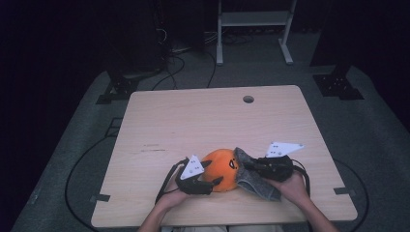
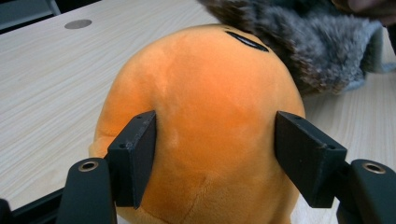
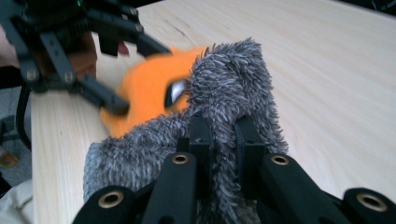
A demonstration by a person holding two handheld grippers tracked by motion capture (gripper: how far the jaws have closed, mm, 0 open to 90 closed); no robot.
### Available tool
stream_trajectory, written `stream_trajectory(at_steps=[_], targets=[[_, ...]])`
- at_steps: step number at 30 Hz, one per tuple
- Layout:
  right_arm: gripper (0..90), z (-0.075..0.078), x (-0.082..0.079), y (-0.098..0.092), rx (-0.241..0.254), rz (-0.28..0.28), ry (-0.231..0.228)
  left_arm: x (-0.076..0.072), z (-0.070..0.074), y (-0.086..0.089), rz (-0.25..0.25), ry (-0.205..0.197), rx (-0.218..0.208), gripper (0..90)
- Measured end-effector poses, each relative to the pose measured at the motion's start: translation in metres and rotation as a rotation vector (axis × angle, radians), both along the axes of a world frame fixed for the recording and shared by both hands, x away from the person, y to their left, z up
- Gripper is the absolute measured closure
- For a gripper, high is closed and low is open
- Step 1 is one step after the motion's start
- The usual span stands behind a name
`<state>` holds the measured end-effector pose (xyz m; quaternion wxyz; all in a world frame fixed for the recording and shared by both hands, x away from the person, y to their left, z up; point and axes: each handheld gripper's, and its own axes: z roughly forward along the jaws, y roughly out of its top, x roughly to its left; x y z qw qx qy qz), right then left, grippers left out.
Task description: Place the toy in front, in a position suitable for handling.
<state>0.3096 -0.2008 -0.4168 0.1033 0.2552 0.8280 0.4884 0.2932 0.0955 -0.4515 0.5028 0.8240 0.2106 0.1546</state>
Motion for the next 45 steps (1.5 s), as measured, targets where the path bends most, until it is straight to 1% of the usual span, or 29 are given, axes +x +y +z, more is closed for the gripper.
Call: stream_trajectory(at_steps=[2, 3, 5, 6, 7, 8, 9, 10, 11, 12, 13, 16, 18, 20, 24, 25, 27, 29, 30, 31, 32, 33, 34, 35, 37, 39, 41, 42, 45], targets=[[80.1, 0.002, 0.005, 0.012, -0.017, 0.014, 0.004, -0.001, 0.003, 0.003, -0.002, -0.007, 0.005, 29.6], [80.2, 0.001, 0.006, 0.016, -0.025, 0.021, 0.000, -0.001, 0.007, 0.006, -0.006, -0.016, -0.003, 25.6], [80.6, -0.002, 0.002, 0.018, -0.024, 0.038, -0.006, 0.002, 0.013, 0.012, 0.019, -0.015, -0.075, 18.8], [80.6, -0.004, 0.000, 0.018, -0.022, 0.045, -0.008, 0.003, 0.014, 0.013, 0.043, -0.020, -0.084, 17.9], [80.6, -0.004, -0.004, 0.017, -0.019, 0.052, -0.011, 0.004, 0.014, 0.012, 0.057, -0.020, -0.075, 18.0], [80.6, -0.005, -0.006, 0.016, -0.018, 0.060, -0.013, 0.006, 0.012, 0.010, 0.053, -0.004, -0.060, 18.0], [80.6, -0.006, -0.007, 0.014, -0.020, 0.061, -0.016, 0.006, 0.009, 0.007, 0.043, -0.003, -0.042, 19.3], [80.6, -0.007, -0.008, 0.012, -0.021, 0.056, -0.012, 0.004, 0.007, 0.004, 0.037, -0.022, -0.023, 21.7], [80.6, -0.008, -0.008, 0.009, -0.019, 0.047, -0.002, 0.001, 0.008, 0.001, 0.022, -0.025, -0.002, 23.9], [80.6, -0.013, -0.005, 0.001, -0.005, 0.023, 0.030, 0.000, 0.008, 0.000, 0.021, -0.025, 0.003, 26.4], [80.6, -0.015, -0.003, -0.004, -0.008, 0.003, 0.045, -0.001, 0.008, -0.001, 0.024, -0.027, 0.006, 27.0], [80.6, -0.018, 0.000, -0.015, -0.037, -0.041, 0.070, -0.003, 0.007, -0.002, 0.008, -0.030, 0.013, 28.3], [80.6, -0.018, -0.002, -0.021, -0.027, -0.045, 0.077, -0.004, 0.007, -0.003, -0.005, -0.046, 0.024, 29.3], [80.6, -0.011, -0.004, -0.020, 0.019, -0.020, 0.072, -0.005, 0.007, -0.005, -0.016, -0.051, 0.029, 29.9], [80.5, 0.000, 0.000, -0.002, 0.029, 0.018, 0.049, -0.008, 0.007, -0.004, -0.027, -0.049, 0.043, 30.7], [80.6, 0.000, 0.002, 0.002, 0.024, 0.021, 0.045, -0.007, 0.006, -0.002, -0.031, -0.036, 0.038, 30.6], [80.6, -0.006, 0.006, 0.002, 0.039, 0.019, 0.064, -0.007, 0.006, 0.002, -0.040, -0.022, 0.018, 29.9], [80.7, -0.011, 0.003, 0.001, 0.024, 0.017, 0.071, -0.005, 0.011, 0.005, -0.038, -0.011, -0.038, 25.1], [80.8, -0.012, 0.000, 0.000, 0.020, 0.018, 0.067, -0.003, 0.014, 0.006, -0.020, -0.006, -0.075, 21.0], [80.8, -0.013, -0.002, 0.000, 0.019, 0.023, 0.064, -0.002, 0.016, 0.005, 0.010, -0.005, -0.096, 18.2], [80.8, -0.013, -0.005, -0.001, 0.025, 0.039, 0.065, 0.000, 0.017, 0.003, 0.049, -0.016, -0.077, 16.7], [80.8, -0.014, -0.006, -0.003, 0.038, 0.053, 0.071, 0.001, 0.015, 0.000, 0.069, -0.013, -0.050, 15.2], [80.8, -0.015, -0.006, -0.003, 0.041, 0.051, 0.072, 0.001, 0.011, -0.003, 0.070, 0.000, -0.043, 15.5], [80.8, -0.015, -0.006, -0.005, 0.041, 0.046, 0.079, 0.001, 0.009, -0.004, 0.068, -0.002, -0.041, 18.9], [80.8, -0.017, -0.004, -0.008, 0.033, 0.026, 0.080, -0.002, 0.009, -0.006, 0.049, -0.019, -0.025, 22.6], [80.8, -0.020, -0.002, -0.015, 0.008, -0.004, 0.090, -0.005, 0.010, -0.007, 0.036, -0.027, -0.012, 25.5], [80.7, -0.023, 0.000, -0.021, -0.083, -0.045, 0.086, -0.009, 0.010, -0.009, 0.014, -0.048, 0.005, 26.4], [80.7, -0.025, 0.002, -0.028, -0.080, -0.050, 0.113, -0.010, 0.010, -0.009, 0.008, -0.053, 0.013, 26.9], [80.8, -0.016, 0.001, -0.029, -0.030, -0.025, 0.101, -0.013, 0.010, -0.009, -0.006, -0.070, 0.026, 27.4]])
